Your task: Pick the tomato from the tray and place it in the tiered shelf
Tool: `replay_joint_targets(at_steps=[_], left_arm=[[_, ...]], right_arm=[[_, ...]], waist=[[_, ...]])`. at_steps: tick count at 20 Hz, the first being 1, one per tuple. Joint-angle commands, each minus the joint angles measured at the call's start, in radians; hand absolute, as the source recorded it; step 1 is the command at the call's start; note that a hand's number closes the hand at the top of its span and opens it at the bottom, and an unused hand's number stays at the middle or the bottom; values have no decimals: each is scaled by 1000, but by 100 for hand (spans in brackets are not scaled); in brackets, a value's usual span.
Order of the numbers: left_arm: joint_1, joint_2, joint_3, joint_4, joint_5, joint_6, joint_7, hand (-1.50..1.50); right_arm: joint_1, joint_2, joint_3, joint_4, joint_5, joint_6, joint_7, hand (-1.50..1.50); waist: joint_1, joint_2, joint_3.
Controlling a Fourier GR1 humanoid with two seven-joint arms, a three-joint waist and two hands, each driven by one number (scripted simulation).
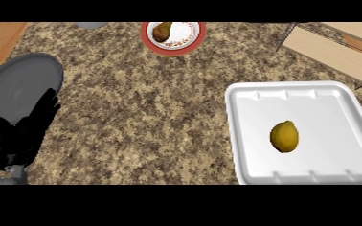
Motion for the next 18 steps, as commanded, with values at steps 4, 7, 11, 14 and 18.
replay_joint_targets(at_steps=[4, 7, 11, 14, 18], left_arm=[[-16, -28, 0, 48, -31, -11, -39, 0], [-42, 5, 34, 60, -11, -42, -4, 0], [-2, -35, 6, -17, -41, -2, 14, 0], [-8, -20, 23, -15, -39, -27, -5, 0], [36, -45, 18, -47, -42, -25, -1, 0]], right_arm=[[-64, -57, 55, 259, 110, -122, -100, 150], [-54, -116, 29, 319, 106, -117, -169, 150], [-63, -88, 81, 469, 182, -246, -243, 150], [-90, -99, 66, 604, 194, -310, -314, 150], [-148, -116, 16, 698, 167, -350, -353, 150]], waist=[[7, 4, 0], [-1, 3, 0], [9, 5, 1], [11, 6, 1], [10, 4, 1]])
